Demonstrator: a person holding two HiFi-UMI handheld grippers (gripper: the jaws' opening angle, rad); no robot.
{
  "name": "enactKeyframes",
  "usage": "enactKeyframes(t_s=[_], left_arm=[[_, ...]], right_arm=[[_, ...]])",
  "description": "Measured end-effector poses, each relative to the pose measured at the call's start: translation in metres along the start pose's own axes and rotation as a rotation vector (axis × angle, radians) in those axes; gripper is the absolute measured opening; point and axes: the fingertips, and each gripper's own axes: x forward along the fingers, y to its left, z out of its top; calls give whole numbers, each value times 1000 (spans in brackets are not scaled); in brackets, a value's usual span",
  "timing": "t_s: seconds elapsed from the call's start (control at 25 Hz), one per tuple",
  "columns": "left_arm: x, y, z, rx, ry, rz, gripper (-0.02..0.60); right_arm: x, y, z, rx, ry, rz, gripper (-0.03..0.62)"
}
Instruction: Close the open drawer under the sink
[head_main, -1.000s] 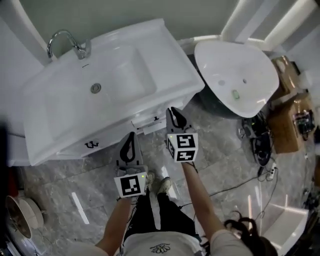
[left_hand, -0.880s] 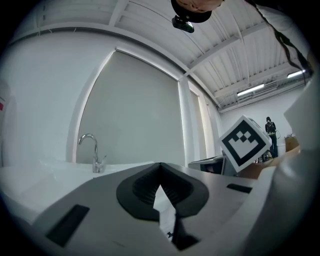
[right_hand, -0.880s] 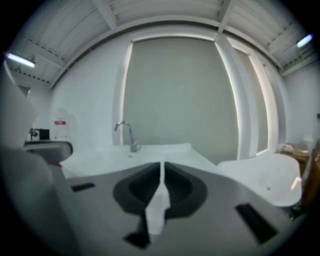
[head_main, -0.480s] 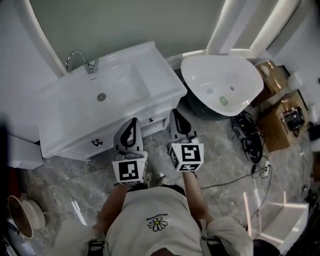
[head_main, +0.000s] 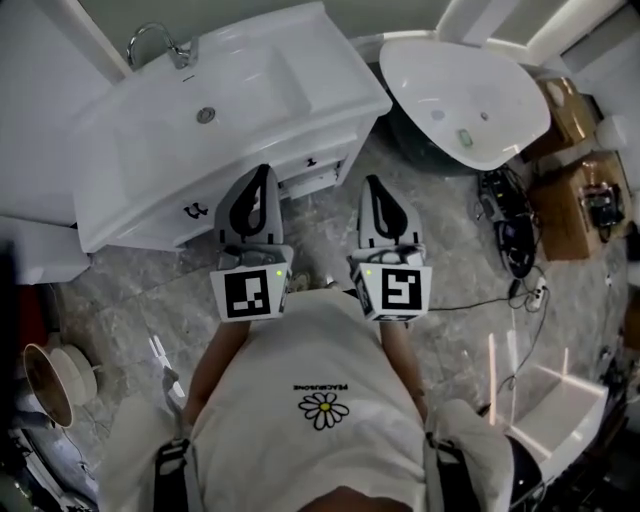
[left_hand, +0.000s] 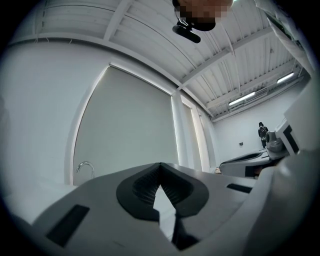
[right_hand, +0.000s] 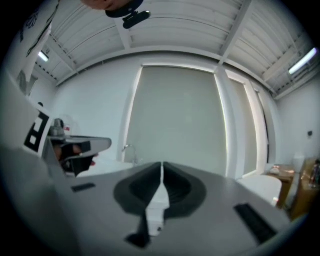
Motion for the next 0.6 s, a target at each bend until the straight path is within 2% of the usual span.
enactKeyframes(t_s=[0.24, 0.6], left_arm=[[4, -1, -6, 11, 8, 0, 14], [7, -4, -5, 9, 8, 11, 15]], right_arm=[[0, -2, -12, 17, 55, -3, 32], [0, -5, -6, 7, 28, 28, 31]])
